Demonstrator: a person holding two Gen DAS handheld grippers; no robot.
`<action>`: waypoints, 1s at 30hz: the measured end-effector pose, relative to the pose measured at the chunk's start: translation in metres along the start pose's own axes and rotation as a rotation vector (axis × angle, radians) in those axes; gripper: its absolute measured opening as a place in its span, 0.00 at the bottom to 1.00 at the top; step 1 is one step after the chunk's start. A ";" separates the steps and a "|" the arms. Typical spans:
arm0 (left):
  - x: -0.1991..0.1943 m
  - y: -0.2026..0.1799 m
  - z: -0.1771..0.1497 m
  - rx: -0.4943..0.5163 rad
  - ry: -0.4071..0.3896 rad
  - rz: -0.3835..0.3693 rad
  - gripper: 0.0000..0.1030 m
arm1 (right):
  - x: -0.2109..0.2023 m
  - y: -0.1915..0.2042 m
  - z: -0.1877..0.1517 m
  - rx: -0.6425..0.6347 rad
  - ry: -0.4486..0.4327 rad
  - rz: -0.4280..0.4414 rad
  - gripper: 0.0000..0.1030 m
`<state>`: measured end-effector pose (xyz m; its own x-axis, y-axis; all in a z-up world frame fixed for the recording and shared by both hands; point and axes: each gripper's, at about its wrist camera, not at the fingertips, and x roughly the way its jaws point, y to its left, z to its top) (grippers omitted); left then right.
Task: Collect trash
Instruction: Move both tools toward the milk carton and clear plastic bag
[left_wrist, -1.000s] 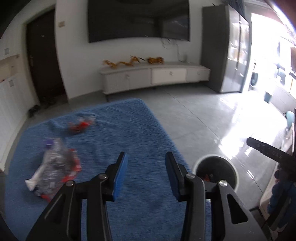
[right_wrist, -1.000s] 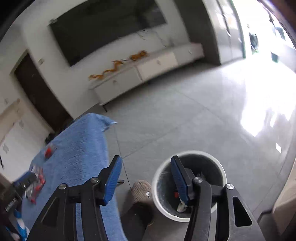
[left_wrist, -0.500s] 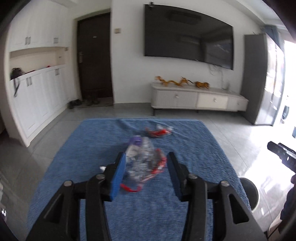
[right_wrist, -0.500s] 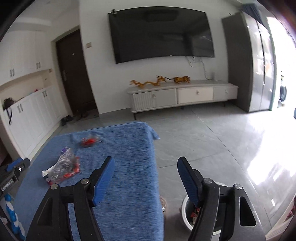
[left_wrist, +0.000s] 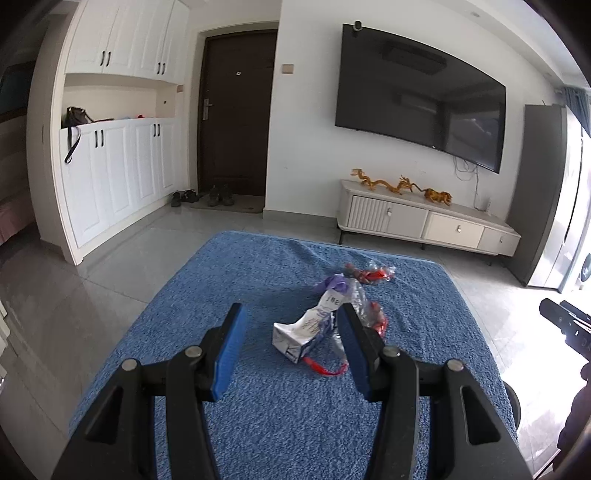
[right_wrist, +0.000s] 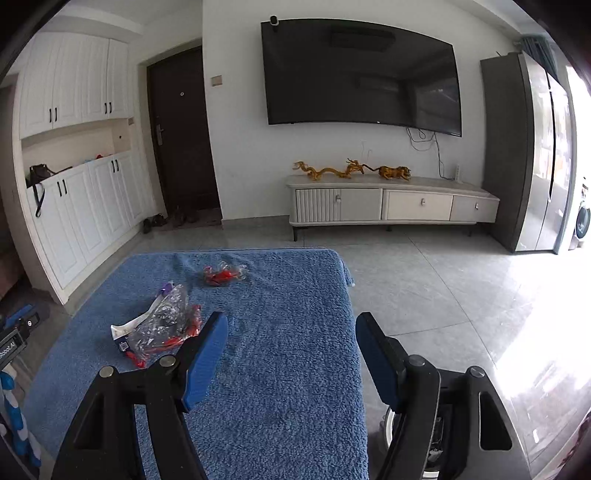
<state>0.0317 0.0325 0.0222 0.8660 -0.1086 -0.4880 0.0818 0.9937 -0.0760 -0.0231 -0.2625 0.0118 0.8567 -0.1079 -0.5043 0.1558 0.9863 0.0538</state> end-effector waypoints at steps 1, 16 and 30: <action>0.000 0.002 -0.001 -0.002 0.000 0.004 0.48 | 0.000 0.002 -0.001 -0.005 -0.002 0.001 0.68; 0.011 0.004 -0.007 0.005 0.015 0.012 0.48 | 0.009 0.006 -0.004 -0.021 0.010 -0.012 0.68; 0.057 0.027 -0.017 -0.005 0.123 -0.024 0.48 | 0.051 0.018 -0.009 -0.021 0.085 0.001 0.68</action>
<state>0.0750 0.0528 -0.0221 0.7967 -0.1348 -0.5891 0.0991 0.9907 -0.0927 0.0188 -0.2494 -0.0204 0.8122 -0.0965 -0.5754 0.1434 0.9890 0.0366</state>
